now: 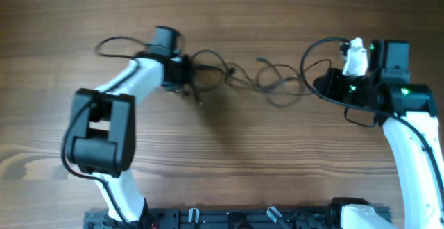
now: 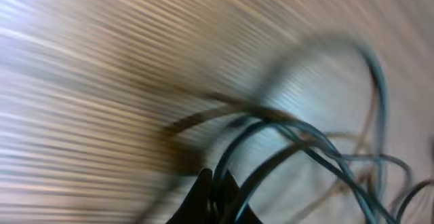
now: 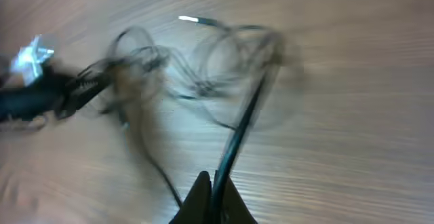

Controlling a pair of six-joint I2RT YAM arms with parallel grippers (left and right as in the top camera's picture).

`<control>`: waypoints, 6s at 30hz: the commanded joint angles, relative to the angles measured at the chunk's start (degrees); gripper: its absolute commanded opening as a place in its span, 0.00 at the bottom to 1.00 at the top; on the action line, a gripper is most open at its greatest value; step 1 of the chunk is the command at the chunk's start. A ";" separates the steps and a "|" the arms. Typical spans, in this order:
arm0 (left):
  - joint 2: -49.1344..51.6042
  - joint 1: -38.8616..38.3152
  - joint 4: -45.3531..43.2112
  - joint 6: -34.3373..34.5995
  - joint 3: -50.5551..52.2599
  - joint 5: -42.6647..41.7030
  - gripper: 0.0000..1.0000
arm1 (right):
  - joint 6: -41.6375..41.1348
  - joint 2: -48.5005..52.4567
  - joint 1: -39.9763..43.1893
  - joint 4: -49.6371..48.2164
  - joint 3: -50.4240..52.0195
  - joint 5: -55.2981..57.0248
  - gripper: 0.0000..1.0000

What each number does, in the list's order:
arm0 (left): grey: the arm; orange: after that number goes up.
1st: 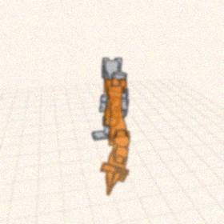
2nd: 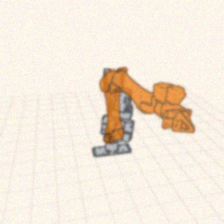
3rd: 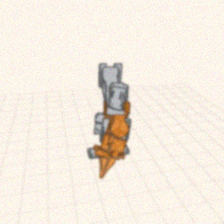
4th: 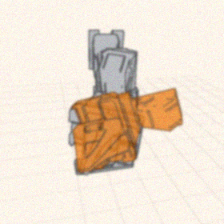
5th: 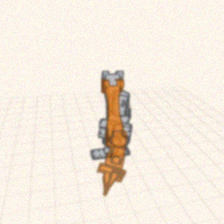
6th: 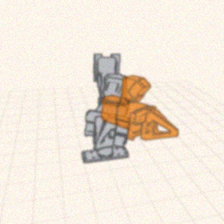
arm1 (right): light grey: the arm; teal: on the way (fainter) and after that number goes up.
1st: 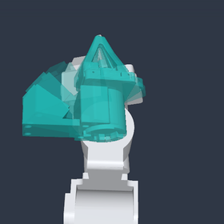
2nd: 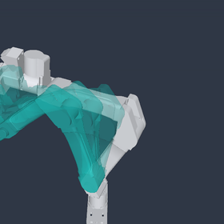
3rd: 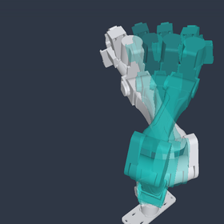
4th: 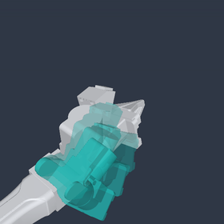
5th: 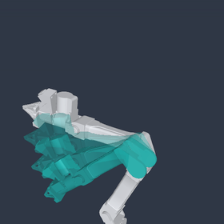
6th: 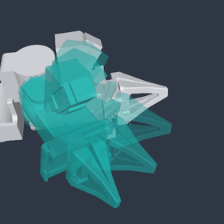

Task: Untangle cables

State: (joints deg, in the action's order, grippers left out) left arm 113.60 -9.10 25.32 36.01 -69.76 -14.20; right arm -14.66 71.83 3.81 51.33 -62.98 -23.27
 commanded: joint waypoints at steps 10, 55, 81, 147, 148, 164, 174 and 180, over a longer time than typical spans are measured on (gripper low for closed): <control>0.59 2.82 3.41 4.76 0.55 0.37 0.04 | -18.16 -4.50 14.38 2.82 -2.99 16.81 0.04; 0.59 5.20 7.10 3.10 0.55 21.94 0.06 | -18.34 4.55 26.36 1.01 -4.79 9.64 0.04; 0.59 1.90 5.07 3.50 0.55 14.64 0.11 | -9.11 8.44 -5.11 -13.05 18.71 9.86 1.00; 0.63 -0.46 3.61 3.50 0.55 14.67 0.16 | 11.80 38.23 52.59 -43.52 -2.60 39.17 0.06; 0.63 -0.76 3.58 3.50 0.55 14.64 0.16 | 12.00 38.21 53.64 -43.54 -2.99 38.38 0.18; 0.63 -7.17 0.63 3.50 0.55 14.58 0.56 | -3.61 25.22 36.54 -35.71 -3.15 -5.18 1.00; -7.02 -7.08 2.38 3.45 0.31 11.41 1.00 | 18.14 27.02 -6.34 -27.91 -0.26 -4.59 1.00; -15.08 -4.92 2.84 5.46 0.33 11.45 1.00 | 31.23 33.57 -23.04 -33.57 -0.26 2.69 0.91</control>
State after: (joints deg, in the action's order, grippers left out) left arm 101.91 -15.07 27.99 39.77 -69.65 -2.28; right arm 8.27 101.27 -14.09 19.73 -63.88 -24.14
